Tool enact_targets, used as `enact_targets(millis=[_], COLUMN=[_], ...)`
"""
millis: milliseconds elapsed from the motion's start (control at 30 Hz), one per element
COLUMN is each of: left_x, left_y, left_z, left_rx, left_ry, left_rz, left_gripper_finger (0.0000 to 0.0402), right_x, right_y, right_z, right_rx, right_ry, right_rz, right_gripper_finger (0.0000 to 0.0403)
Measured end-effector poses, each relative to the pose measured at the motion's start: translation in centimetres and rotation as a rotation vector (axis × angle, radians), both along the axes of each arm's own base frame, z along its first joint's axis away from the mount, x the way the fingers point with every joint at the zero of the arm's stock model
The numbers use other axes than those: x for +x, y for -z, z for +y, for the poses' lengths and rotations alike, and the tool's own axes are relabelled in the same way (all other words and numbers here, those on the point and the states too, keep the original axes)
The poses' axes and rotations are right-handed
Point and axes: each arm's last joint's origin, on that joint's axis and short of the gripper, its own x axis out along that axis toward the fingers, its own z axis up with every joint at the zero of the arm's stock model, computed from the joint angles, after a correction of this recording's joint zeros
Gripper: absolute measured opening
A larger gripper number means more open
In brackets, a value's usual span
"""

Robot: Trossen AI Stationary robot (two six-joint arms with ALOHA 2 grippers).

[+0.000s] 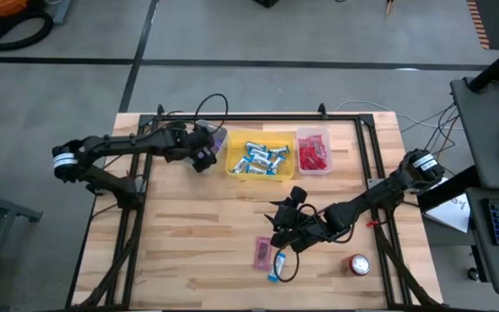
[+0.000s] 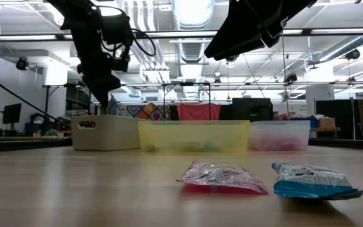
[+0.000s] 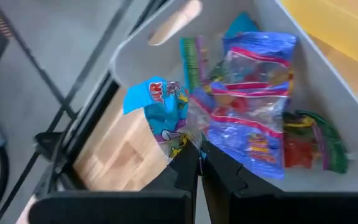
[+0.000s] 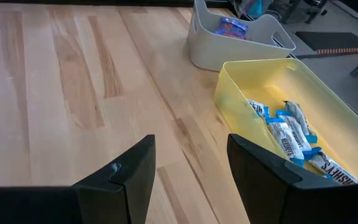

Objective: Sort candy
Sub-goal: Put the blue candy into the gray bin, then put the white chocolate into the yellow bin

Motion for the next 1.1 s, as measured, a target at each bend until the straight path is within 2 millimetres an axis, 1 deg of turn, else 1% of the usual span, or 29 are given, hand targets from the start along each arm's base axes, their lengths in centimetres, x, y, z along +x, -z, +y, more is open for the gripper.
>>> enact_targets(millis=[100, 267, 500, 767, 833, 933, 1033, 1100], left_x=[0.3, 0.5, 0.4, 0.5, 0.8, 1.6, 2.6, 3.2], left_y=[0.5, 1.0, 0.8, 0.7, 0.6, 0.4, -0.1, -0.5], left_z=[0.7, 1.3, 1.3, 1.0, 0.5, -1.1, -3.4, -5.3], left_rx=[-0.031, -0.032, -0.028, -0.040, -0.086, -0.152, -0.159, -0.159], left_ry=[0.019, 0.018, 0.016, 0.000, 0.012, 0.073, 0.155, 0.225], left_rz=[-0.005, 0.022, 0.012, -0.025, -0.072, -0.149, -0.215, -0.257], left_gripper_finger=[0.0007, 0.0039, 0.0091, 0.0128, 0.0132, 0.0134, 0.0135, 0.0135], right_x=[0.0, 0.0, 0.0, 0.0, 0.0, 0.0, 0.0, 0.0], right_y=[0.0, 0.0, 0.0, 0.0, 0.1, 0.2, 0.4, 0.5], right_z=[0.0, 0.0, 0.0, 0.0, 0.0, 0.3, 0.6, 0.9], right_rx=[0.006, 0.019, 0.020, 0.021, 0.042, 0.124, 0.218, 0.279], right_ry=[0.004, 0.012, 0.012, 0.010, 0.000, -0.060, -0.146, -0.222], right_rz=[-0.003, -0.009, -0.009, -0.007, -0.004, 0.022, 0.065, 0.105], right_gripper_finger=[0.0192, 0.0192, 0.0192, 0.0192, 0.0192, 0.0192, 0.0192, 0.0192])
